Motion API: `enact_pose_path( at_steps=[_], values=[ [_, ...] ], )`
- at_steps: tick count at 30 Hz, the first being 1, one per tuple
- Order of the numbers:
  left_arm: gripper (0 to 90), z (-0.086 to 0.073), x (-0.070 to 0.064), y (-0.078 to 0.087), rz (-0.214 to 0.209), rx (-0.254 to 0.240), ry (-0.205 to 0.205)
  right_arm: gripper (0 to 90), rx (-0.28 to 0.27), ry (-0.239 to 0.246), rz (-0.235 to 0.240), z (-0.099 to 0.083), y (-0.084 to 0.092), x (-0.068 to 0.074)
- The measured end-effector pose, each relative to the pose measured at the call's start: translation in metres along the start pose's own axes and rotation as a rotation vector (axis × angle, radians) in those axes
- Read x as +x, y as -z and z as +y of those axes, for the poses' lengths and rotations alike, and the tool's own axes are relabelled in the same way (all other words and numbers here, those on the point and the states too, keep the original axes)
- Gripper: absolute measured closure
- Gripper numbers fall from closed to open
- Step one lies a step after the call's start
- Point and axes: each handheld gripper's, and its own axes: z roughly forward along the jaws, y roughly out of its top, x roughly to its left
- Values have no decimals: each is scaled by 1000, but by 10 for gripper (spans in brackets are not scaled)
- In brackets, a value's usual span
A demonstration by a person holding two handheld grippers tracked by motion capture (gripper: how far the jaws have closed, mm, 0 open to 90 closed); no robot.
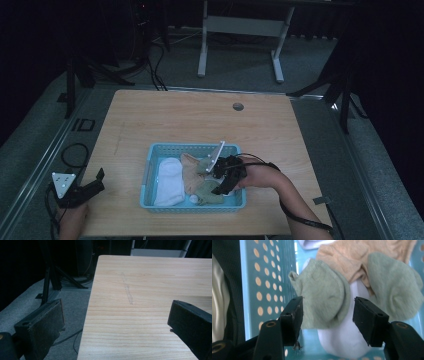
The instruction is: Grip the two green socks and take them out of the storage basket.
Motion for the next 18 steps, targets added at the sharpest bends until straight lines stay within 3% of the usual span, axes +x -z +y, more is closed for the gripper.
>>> enact_pose_path(
  at_steps=[9, 18],
  values=[
    [4, 0, 0, 0, -2, 3, 3, 467, 4, 23, 8, 12, -11, -5],
    [3, 0, 0, 0, 1, 2, 4, 488, 48, 50, -3, 14, -25, -5]
  ],
)
